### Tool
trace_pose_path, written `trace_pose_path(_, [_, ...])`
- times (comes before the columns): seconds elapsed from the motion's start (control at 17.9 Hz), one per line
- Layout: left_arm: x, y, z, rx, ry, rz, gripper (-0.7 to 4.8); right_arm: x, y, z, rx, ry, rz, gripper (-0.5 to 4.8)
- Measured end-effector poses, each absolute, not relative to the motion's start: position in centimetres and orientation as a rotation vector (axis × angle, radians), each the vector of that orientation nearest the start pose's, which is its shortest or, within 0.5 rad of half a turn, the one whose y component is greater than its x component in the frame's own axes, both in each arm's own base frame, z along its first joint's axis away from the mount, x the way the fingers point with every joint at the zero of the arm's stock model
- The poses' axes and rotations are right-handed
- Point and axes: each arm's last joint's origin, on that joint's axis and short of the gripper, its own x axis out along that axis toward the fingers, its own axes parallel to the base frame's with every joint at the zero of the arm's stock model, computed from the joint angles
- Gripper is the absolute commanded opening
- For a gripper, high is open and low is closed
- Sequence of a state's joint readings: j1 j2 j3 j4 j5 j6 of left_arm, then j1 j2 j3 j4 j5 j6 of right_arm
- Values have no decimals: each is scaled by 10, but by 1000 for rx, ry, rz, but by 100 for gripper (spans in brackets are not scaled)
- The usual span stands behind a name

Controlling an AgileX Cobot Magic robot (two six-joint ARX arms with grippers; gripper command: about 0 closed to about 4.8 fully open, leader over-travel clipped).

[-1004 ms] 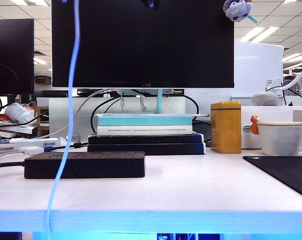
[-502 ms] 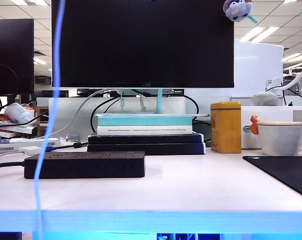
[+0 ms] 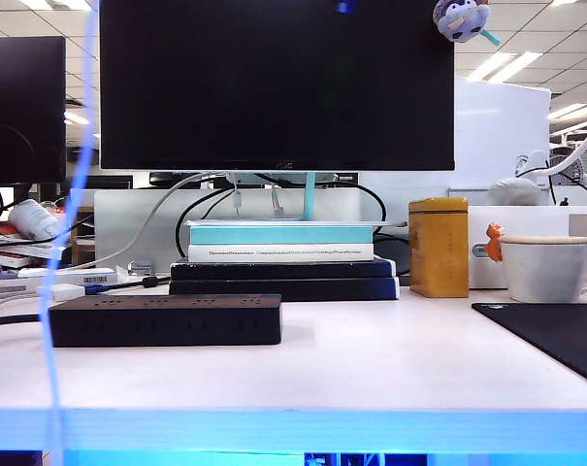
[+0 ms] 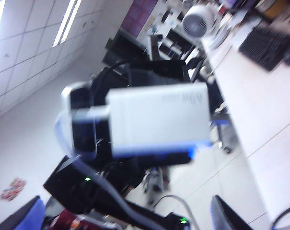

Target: Plug the white charger into the left socket.

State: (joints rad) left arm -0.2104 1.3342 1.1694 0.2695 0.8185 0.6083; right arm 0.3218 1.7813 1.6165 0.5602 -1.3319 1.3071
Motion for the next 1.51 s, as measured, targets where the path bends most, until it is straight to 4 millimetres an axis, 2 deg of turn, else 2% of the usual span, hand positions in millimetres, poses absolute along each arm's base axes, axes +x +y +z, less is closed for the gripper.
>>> trace_pose_path(0.17, [286, -78, 387, 394, -314, -1048, 73, 373, 136, 410, 716, 594, 1547, 473])
trace_pose_path(0.28, [286, -79, 385, 269, -229, -1102, -7, 374, 138, 410, 642, 471, 1541, 472])
trace_pose_path(0.33, [286, -79, 383, 215, -177, -1125, -6, 373, 140, 410, 581, 381, 1536, 472])
trace_pose_path(0.5, [287, -80, 377, 52, -37, -1182, -6, 368, 157, 411, 420, 195, 1561, 472])
trace_pose_path(0.78, [284, -81, 377, -130, 91, -1283, -6, 352, 190, 411, 254, 34, 1644, 472])
trace_pose_path(0.89, [282, -82, 377, -173, 132, -1343, -6, 348, 198, 410, 246, 37, 1665, 473])
trace_pose_path(1.0, [281, -83, 377, -176, 143, -1395, -7, 350, 198, 406, 265, 85, 1656, 473])
trace_pose_path(1.39, [275, -97, 377, -172, 150, -1468, -6, 343, 208, 403, 267, 160, 1733, 470])
trace_pose_path(1.45, [275, -97, 377, -172, 151, -1468, -6, 343, 208, 402, 267, 167, 1741, 404])
trace_pose_path(1.51, [275, -98, 377, -172, 151, -1470, -6, 343, 208, 402, 267, 170, 1744, 371])
